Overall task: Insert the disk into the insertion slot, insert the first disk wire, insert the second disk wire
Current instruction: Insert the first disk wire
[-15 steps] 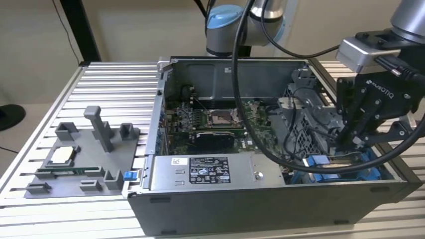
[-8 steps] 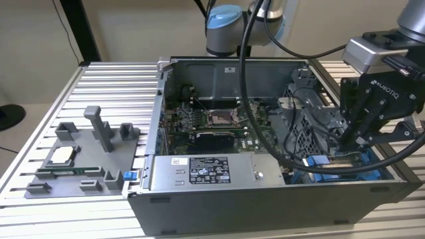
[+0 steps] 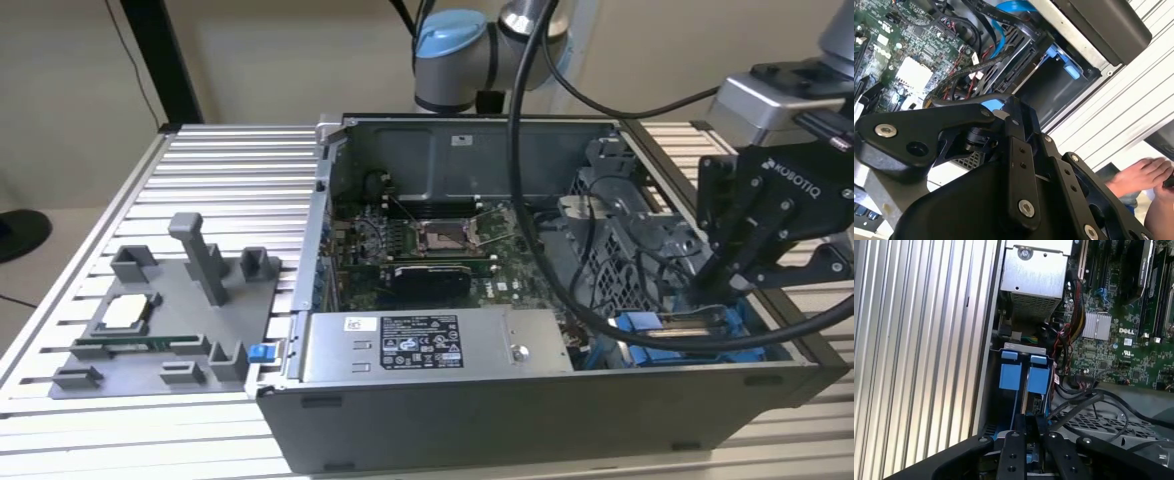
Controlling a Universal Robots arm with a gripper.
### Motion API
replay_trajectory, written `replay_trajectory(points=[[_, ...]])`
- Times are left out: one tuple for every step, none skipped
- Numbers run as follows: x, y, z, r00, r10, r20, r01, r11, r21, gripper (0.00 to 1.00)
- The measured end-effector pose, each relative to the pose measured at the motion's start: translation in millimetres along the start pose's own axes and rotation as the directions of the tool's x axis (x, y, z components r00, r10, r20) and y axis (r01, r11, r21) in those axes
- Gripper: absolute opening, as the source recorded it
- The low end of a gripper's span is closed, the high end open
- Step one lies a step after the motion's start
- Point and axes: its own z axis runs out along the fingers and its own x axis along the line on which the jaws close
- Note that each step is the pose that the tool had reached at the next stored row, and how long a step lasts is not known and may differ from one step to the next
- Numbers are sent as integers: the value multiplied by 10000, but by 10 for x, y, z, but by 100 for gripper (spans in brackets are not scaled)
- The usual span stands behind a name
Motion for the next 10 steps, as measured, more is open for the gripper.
replay_trajectory(points=[[1, -2, 0, 10000, 0, 0, 0, 10000, -1, 0], [1, -3, 0, 10000, 0, 0, 0, 10000, -1, 0], [1, -3, 0, 10000, 0, 0, 0, 10000, -1, 0], [1, -4, 0, 10000, 0, -1, 0, 10000, 0, 0], [2, -7, 0, 10000, -1, -1, 1, 10000, -1, 0], [3, -11, 0, 10000, -2, 1, 2, 10000, -2, 0], [4, -15, 0, 10000, -1, 0, 1, 10000, -3, 0], [6, -20, 0, 10000, -1, 0, 1, 10000, -6, 0], [6, -25, 0, 10000, -1, 1, 1, 10000, -8, 0], [7, -26, -1, 10000, -1, 1, 1, 10000, -9, 0]])
